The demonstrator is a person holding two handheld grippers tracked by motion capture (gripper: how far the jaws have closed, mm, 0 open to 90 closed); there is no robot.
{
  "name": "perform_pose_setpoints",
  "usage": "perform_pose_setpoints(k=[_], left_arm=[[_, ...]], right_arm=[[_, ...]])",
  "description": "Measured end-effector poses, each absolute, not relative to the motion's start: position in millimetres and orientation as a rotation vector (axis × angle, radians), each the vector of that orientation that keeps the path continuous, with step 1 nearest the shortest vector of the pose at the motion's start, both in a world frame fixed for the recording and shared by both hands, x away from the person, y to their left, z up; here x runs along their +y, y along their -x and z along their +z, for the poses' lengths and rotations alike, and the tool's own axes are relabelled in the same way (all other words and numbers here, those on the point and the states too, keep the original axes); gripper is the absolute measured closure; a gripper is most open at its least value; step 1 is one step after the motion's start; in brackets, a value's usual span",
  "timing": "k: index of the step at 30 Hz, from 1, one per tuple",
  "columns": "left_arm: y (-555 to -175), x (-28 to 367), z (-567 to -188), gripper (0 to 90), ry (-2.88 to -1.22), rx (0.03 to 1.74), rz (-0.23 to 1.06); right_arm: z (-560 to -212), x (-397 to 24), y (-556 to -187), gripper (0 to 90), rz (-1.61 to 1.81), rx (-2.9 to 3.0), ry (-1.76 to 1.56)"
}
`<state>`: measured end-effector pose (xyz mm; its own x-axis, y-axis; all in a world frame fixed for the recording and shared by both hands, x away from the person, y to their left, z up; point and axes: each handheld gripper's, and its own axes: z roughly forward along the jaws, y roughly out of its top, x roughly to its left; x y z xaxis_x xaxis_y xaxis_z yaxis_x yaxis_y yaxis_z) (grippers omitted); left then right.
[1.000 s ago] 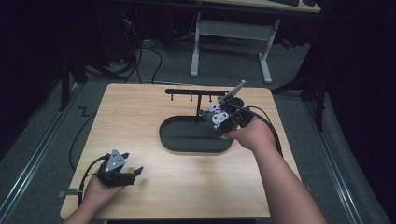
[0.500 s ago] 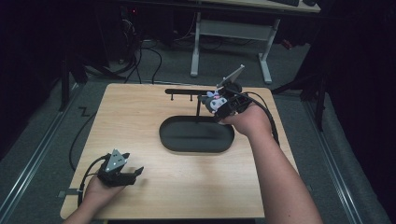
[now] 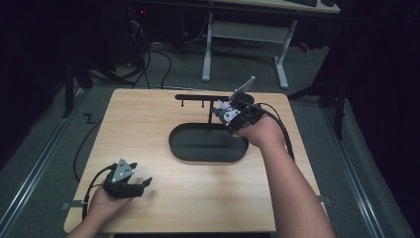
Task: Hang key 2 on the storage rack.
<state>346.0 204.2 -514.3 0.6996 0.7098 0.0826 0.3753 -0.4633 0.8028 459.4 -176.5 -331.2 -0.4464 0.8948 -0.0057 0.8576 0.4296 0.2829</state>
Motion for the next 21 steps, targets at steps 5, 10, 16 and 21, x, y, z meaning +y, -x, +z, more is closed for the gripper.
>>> perform_pose_setpoints(k=[5, 10, 16, 21], left_arm=[[-346.0, 202.5, -514.4, 23.5, -2.105, 0.819, 0.522], [-346.4, 201.1, -515.3, 23.5, -2.116, 0.816, 0.514], [-346.3, 201.0, -515.2, 23.5, -2.118, 0.815, 0.511], [-346.1, 200.4, -515.6, 23.5, -2.109, 0.814, 0.516]], right_arm=[[-349.9, -175.3, -459.7, 48.3, 0.348, 2.541, -1.58], [-368.8, -174.2, -465.0, 48.0, 0.347, 2.556, -1.591], [-381.8, -175.5, -468.0, 45.6, 0.391, 2.545, -1.591], [-387.4, -179.3, -466.8, 30.0, 0.42, 2.508, -1.641]])
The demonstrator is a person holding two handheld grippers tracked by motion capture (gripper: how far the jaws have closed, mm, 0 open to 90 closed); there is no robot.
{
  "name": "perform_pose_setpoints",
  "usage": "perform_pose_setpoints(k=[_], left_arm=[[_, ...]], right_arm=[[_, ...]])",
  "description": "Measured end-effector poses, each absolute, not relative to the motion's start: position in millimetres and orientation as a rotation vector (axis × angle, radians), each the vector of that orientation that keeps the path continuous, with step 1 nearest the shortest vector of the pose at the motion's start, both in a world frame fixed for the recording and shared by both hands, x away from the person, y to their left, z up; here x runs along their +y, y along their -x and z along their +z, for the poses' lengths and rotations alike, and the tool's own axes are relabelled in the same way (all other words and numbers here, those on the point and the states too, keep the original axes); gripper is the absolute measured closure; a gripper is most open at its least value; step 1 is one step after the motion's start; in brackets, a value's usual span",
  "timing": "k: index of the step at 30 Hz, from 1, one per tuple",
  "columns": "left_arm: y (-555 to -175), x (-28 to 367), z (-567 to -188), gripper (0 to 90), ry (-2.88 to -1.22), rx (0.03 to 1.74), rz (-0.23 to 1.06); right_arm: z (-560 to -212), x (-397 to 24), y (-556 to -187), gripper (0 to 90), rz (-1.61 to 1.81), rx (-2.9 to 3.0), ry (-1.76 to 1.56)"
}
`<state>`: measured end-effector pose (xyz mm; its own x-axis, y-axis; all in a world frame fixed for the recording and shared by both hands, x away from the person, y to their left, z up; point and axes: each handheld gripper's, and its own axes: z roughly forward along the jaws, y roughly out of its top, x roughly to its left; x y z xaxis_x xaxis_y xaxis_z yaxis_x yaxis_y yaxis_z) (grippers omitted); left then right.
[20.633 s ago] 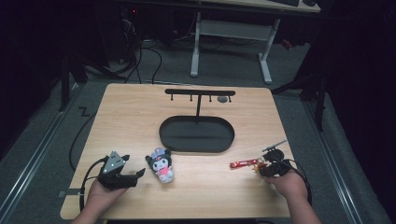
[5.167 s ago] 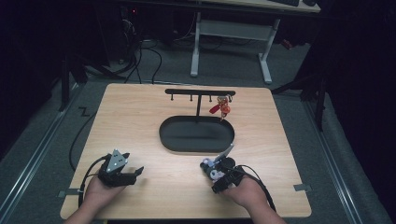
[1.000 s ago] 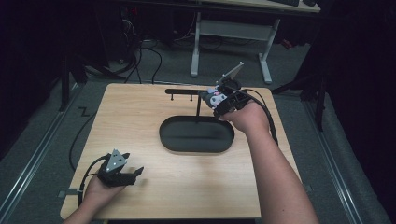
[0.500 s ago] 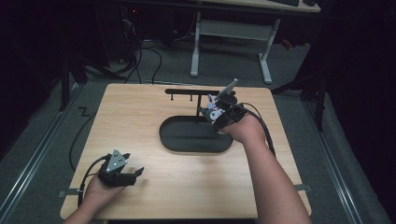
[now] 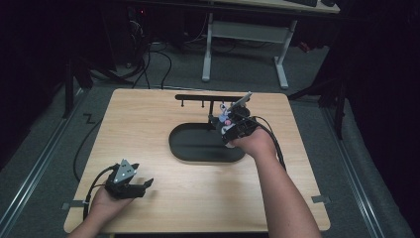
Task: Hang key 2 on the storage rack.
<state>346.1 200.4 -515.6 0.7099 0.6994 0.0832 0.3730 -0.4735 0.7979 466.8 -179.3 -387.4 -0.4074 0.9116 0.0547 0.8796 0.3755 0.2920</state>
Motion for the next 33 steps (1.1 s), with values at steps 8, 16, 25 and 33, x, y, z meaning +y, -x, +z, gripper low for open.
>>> perform_pose_setpoints(k=[8, 16, 25, 33], left_arm=[[-346.8, 200.1, -515.4, 23.5, -2.114, 0.809, 0.516], [-345.6, 195.6, -515.8, 23.5, -2.121, 0.795, 0.512], [-343.7, 192.0, -516.9, 23.3, -2.134, 0.769, 0.508], [-341.5, 186.6, -518.9, 23.3, -2.139, 0.752, 0.498]], right_arm=[[-393.7, -192.7, -443.4, 29.1, 0.462, 2.494, -1.648], [-419.7, -211.6, -403.4, 29.2, 0.557, 2.45, -1.579], [-463.2, -244.1, -363.6, 29.2, 0.796, 2.354, -1.581], [-498.1, -263.9, -329.1, 21.9, 0.9, 2.139, -1.549]])
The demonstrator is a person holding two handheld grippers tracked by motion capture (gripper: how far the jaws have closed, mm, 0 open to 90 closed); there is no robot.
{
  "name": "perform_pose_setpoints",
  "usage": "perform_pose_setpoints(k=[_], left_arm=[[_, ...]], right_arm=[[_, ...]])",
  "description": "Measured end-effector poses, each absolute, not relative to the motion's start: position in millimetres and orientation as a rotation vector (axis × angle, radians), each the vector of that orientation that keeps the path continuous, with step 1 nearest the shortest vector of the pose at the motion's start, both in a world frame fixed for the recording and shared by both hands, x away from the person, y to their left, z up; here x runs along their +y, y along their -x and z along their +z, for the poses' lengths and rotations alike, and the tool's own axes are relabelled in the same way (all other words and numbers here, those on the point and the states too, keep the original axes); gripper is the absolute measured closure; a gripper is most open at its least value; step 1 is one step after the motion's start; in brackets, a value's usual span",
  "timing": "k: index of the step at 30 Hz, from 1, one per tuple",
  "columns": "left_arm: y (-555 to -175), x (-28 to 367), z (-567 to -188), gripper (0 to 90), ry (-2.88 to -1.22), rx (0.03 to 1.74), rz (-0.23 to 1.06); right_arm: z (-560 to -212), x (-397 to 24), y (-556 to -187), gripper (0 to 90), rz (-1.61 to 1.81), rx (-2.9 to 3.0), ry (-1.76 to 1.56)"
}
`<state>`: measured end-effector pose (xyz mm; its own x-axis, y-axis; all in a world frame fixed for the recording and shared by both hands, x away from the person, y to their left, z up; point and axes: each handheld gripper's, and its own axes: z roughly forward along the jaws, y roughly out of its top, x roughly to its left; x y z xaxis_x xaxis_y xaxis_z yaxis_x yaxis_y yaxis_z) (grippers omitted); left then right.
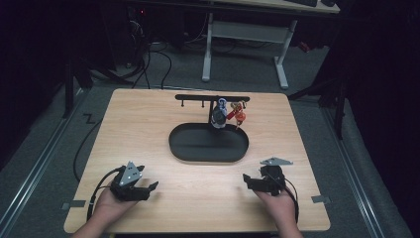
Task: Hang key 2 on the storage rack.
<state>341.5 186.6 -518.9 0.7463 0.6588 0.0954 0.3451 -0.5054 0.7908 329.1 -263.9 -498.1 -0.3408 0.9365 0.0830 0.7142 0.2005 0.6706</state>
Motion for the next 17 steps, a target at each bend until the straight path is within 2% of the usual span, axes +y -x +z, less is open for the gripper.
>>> perform_pose_setpoints(k=[5, 6, 8, 17], left_arm=[[-341.6, 184.9, -519.4, 23.2, -2.139, 0.761, 0.484], [-341.4, 184.3, -519.5, 23.2, -2.137, 0.762, 0.482], [-340.7, 182.7, -519.7, 23.2, -2.144, 0.756, 0.49], [-337.3, 187.6, -519.0, 22.5, -2.146, 0.766, 0.504]], right_arm=[[-520.0, -266.8, -292.6, 16.6, 1.059, 1.975, -1.545], [-519.0, -264.9, -292.6, 13.5, 1.044, 2.055, -1.548], [-519.2, -263.1, -288.6, 14.9, 0.995, 2.045, -1.457], [-520.6, -255.9, -295.7, 14.2, 1.06, 2.023, -1.46]])
